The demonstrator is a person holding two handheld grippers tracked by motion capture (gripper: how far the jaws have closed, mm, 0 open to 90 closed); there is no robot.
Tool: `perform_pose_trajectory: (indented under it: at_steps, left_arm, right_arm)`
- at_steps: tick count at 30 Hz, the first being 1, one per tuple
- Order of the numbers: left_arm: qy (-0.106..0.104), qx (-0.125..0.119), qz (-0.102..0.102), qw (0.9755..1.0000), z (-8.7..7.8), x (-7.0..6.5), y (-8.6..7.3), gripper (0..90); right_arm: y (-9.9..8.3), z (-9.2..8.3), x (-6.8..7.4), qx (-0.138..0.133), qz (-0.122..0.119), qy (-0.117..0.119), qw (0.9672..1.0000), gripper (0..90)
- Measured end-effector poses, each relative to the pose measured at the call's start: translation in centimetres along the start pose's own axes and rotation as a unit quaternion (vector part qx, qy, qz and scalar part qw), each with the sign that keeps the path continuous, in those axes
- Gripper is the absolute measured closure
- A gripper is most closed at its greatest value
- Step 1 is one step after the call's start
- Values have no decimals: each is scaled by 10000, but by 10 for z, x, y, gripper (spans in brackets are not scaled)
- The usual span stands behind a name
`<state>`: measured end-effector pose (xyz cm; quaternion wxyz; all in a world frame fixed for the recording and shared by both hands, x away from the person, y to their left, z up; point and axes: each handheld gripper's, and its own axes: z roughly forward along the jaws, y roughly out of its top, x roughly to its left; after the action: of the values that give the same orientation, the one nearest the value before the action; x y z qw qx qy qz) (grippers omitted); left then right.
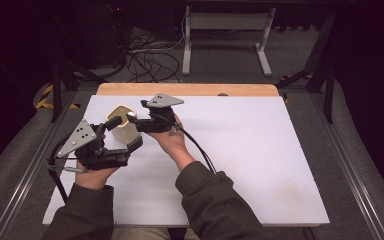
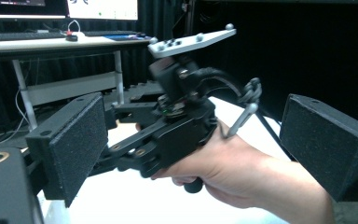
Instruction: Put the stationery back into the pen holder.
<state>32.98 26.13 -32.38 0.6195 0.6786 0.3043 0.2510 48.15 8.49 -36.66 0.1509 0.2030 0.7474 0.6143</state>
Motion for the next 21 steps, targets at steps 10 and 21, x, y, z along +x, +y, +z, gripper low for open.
perform_pose_trajectory:
  at_steps: [10, 21]
  left_arm:
    - [-53, 30, 3, 10000, 2, -3, -1, 86]
    - [-119, 12, -22, 9999, 2, -6, 0, 85]
  right_arm:
    - [1, -25, 4, -54, 16, -38, 10000, 177]
    - [5, -54, 3, -171, 64, -120, 9998, 120]
